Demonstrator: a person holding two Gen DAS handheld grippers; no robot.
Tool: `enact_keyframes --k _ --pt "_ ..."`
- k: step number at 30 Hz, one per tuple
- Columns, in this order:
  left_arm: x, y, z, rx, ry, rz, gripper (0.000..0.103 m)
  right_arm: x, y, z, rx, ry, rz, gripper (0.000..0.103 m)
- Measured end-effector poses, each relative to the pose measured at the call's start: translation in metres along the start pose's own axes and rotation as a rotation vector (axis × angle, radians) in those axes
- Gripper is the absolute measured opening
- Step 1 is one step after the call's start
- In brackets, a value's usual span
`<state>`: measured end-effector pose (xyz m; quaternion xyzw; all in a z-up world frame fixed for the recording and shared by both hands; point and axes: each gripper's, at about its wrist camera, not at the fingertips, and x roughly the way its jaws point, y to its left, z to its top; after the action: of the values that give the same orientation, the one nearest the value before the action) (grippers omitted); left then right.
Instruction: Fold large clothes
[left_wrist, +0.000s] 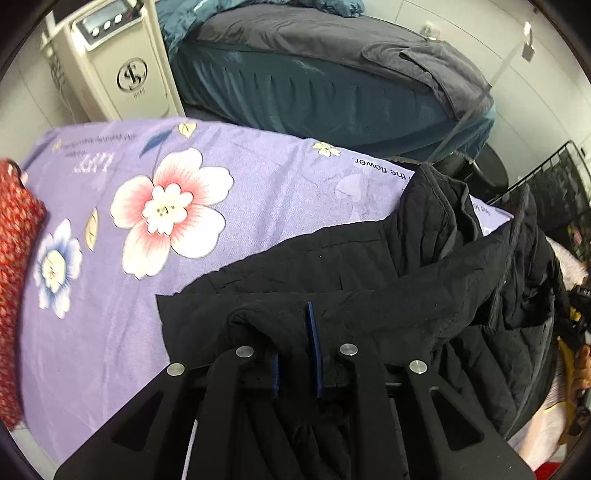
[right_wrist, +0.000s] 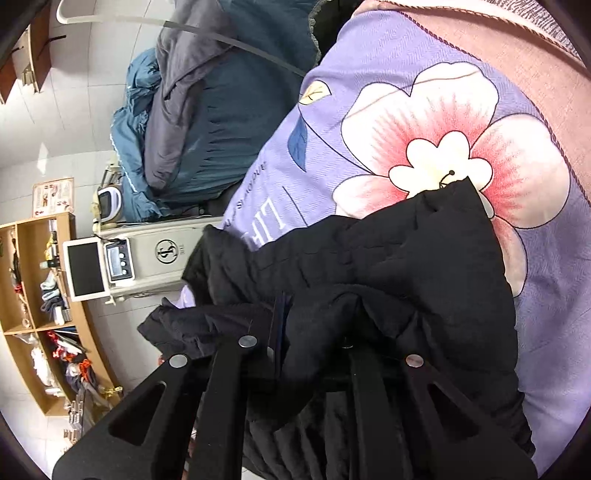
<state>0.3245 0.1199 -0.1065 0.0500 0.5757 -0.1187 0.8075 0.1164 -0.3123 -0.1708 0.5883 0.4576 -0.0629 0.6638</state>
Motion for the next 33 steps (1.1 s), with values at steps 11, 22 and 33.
enact_keyframes --k 11,22,33 --pt "-0.036 0.052 0.005 -0.244 0.007 -0.331 0.026 -0.006 -0.024 0.011 0.209 0.085 0.215 0.04" --pt "-0.081 0.137 -0.026 -0.478 -0.166 -0.28 0.075 -0.091 -0.022 0.039 0.26 -0.045 0.361 0.074" --pt "-0.085 -0.079 -0.108 0.263 -0.193 -0.06 0.087 -0.051 0.091 -0.117 -0.7 0.043 -0.195 0.074"
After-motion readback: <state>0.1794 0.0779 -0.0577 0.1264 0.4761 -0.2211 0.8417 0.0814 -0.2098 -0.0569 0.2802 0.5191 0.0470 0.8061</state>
